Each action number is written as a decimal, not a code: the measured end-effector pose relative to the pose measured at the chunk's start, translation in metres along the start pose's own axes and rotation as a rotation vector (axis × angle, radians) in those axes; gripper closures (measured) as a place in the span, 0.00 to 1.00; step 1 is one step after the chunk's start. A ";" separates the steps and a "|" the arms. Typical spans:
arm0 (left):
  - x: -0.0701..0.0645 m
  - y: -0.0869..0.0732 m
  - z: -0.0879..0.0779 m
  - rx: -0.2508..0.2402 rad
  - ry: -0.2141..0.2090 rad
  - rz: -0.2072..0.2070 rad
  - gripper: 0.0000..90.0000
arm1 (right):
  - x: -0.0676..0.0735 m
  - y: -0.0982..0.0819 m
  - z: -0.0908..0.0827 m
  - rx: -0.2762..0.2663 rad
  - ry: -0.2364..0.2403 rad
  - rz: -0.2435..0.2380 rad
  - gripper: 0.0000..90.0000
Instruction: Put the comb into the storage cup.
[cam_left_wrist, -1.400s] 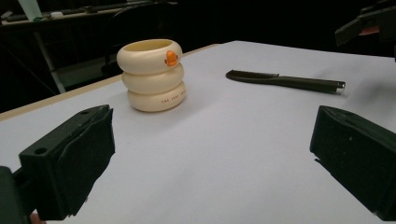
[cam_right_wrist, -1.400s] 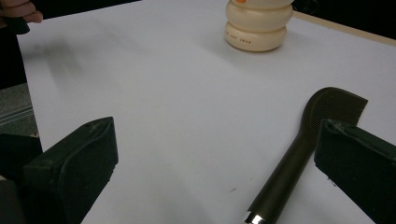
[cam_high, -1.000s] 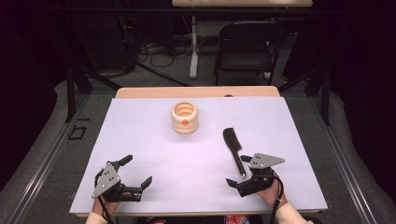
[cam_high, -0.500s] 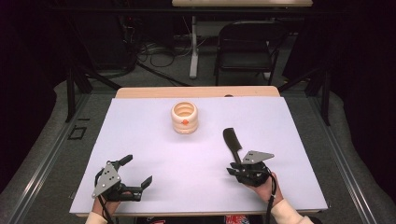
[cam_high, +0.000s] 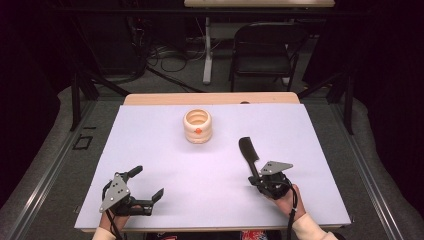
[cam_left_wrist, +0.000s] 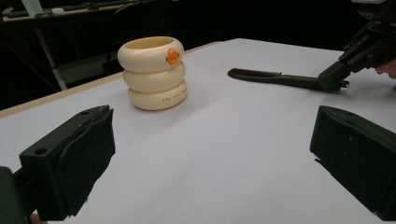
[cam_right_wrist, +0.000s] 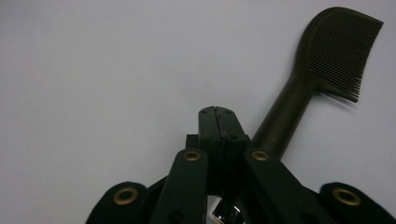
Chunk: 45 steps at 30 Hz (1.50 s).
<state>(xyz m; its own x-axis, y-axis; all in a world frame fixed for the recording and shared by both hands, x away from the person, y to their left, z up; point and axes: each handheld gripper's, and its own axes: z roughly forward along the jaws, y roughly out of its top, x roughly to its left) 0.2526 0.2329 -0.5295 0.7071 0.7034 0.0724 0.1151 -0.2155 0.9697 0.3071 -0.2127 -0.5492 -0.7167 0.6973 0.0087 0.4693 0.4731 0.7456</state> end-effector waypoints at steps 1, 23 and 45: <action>0.000 0.000 0.000 0.001 -0.002 0.003 0.00 | 0.000 0.000 0.000 0.005 -0.006 0.004 1.00; -0.001 0.001 0.000 0.007 -0.004 0.008 0.00 | -0.018 -0.003 -0.003 0.052 -0.056 0.032 1.00; -0.001 0.001 -0.001 0.007 -0.007 0.010 0.00 | -0.034 -0.006 -0.006 0.070 -0.088 0.050 1.00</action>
<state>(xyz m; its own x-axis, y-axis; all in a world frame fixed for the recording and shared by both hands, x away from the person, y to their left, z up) 0.2511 0.2327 -0.5282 0.7131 0.6964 0.0807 0.1125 -0.2273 0.9673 0.3258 -0.2425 -0.5497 -0.6445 0.7644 -0.0160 0.5405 0.4704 0.6976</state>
